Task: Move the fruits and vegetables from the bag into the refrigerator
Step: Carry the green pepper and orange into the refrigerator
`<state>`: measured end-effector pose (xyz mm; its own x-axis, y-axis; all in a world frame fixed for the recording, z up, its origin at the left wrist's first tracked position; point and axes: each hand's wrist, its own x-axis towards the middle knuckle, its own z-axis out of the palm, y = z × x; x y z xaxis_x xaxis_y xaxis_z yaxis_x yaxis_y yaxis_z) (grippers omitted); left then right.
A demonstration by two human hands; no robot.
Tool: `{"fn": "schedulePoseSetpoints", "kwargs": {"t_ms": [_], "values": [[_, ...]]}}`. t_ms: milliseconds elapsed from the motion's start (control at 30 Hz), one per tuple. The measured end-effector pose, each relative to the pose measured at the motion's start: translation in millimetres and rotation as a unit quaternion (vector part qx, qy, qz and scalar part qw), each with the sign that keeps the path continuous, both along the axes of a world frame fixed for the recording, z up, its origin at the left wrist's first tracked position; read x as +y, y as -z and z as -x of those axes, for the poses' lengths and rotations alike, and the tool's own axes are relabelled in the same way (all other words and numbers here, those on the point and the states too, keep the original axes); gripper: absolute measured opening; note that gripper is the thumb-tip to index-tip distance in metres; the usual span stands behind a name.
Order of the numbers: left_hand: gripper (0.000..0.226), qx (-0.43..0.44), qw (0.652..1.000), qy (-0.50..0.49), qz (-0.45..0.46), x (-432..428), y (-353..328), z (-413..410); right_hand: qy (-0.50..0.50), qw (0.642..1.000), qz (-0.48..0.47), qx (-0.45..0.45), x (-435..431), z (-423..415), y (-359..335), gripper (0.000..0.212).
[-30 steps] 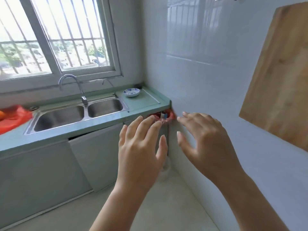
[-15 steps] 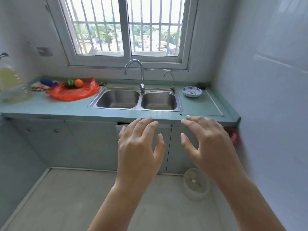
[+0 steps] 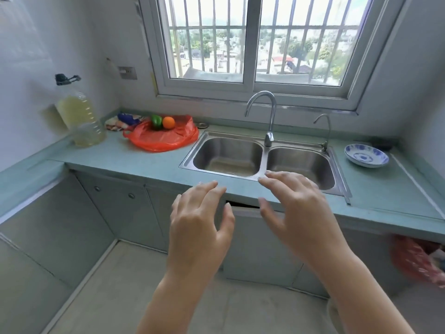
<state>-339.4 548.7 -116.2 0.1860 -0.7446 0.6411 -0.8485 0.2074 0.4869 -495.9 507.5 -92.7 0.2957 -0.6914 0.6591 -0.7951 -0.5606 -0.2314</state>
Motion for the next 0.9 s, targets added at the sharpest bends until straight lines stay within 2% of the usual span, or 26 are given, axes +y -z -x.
{"fn": "schedulePoseSetpoints", "kwargs": {"t_ms": [333, 633, 900], "values": [[0.037, -0.041, 0.997, -0.059, -0.005, -97, 2, -131, -0.075, 0.997, -0.023, -0.009, -118, -143, 11, 0.029], [0.038, -0.061, 0.994, -0.078, -0.043, -206, 22, -209, -0.116, 0.992, -0.039, -0.034, -238, -225, 22, 0.037], [0.041, -0.073, 0.991, -0.090, -0.063, -324, 7, -275, -0.138, 0.989, -0.052, -0.029, -355, -297, 17, 0.038]]}}
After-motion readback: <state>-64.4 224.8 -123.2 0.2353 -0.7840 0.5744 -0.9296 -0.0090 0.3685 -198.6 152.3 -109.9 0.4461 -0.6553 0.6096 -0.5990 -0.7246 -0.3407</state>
